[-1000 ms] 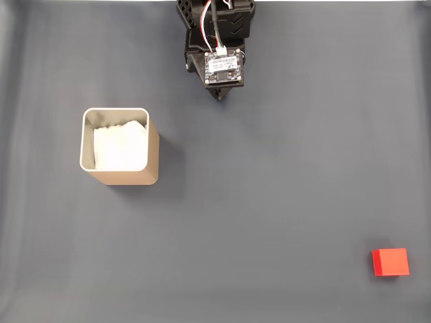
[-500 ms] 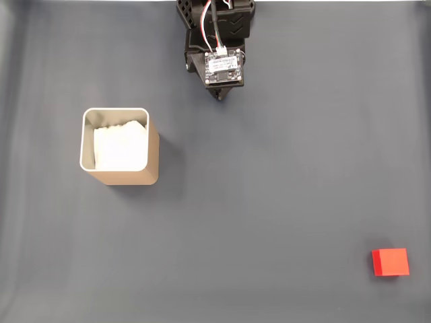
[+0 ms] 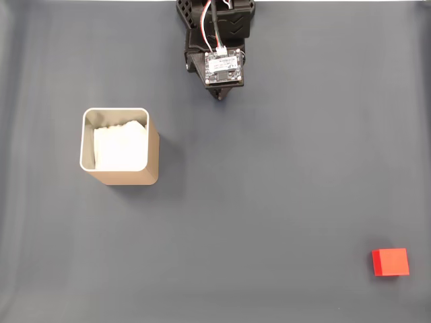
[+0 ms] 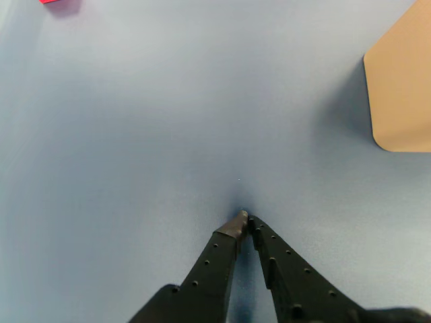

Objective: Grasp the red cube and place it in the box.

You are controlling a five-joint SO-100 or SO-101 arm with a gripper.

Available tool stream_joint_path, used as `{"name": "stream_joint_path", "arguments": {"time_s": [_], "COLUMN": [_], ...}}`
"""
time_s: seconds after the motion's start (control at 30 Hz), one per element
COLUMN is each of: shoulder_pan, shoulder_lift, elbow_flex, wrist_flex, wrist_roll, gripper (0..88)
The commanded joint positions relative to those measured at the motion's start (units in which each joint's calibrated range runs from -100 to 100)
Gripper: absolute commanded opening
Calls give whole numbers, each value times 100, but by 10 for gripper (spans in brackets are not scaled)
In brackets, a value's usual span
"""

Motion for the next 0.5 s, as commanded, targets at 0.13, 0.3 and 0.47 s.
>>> {"name": "stream_joint_path", "arguments": {"time_s": [0.13,0.3,0.47], "shoulder_pan": [60,60,60], "shoulder_lift": [0,0,0], "elbow_flex": [91,91,91], "wrist_flex": [114,114,114], "wrist_roll": [20,24,63], "gripper": [1,1,1]}}
